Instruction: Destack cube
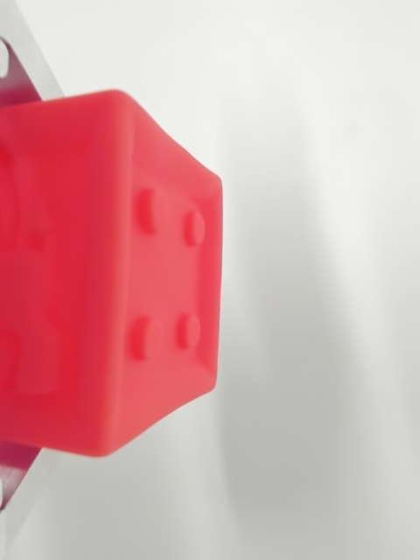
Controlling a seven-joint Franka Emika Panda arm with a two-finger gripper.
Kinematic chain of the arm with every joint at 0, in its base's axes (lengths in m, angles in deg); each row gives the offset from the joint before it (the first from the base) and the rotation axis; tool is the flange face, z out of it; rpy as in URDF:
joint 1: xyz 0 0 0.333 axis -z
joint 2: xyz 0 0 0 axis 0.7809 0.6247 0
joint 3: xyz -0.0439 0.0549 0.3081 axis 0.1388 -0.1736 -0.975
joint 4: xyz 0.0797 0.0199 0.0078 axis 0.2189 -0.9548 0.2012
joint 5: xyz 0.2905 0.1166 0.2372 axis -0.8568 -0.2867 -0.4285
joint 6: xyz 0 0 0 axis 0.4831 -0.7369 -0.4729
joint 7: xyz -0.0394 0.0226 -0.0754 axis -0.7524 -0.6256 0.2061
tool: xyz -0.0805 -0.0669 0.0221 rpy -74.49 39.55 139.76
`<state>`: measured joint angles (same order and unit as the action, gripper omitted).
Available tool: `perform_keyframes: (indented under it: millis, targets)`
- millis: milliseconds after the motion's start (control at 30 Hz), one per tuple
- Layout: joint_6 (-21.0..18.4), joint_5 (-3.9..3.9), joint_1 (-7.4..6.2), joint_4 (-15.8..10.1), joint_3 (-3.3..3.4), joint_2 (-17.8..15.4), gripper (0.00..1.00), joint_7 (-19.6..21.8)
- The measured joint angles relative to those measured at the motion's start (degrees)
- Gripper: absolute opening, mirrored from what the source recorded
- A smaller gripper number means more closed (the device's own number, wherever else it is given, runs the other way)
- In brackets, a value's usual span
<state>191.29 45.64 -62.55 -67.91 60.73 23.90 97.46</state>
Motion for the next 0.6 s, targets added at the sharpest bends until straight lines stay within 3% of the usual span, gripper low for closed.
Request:
perform_keyframes:
  millis: [600]
  targets:
    - [-0.7, 0.82, -2.18, 4.4, -0.88, 3.6, 0.0, -1.0]
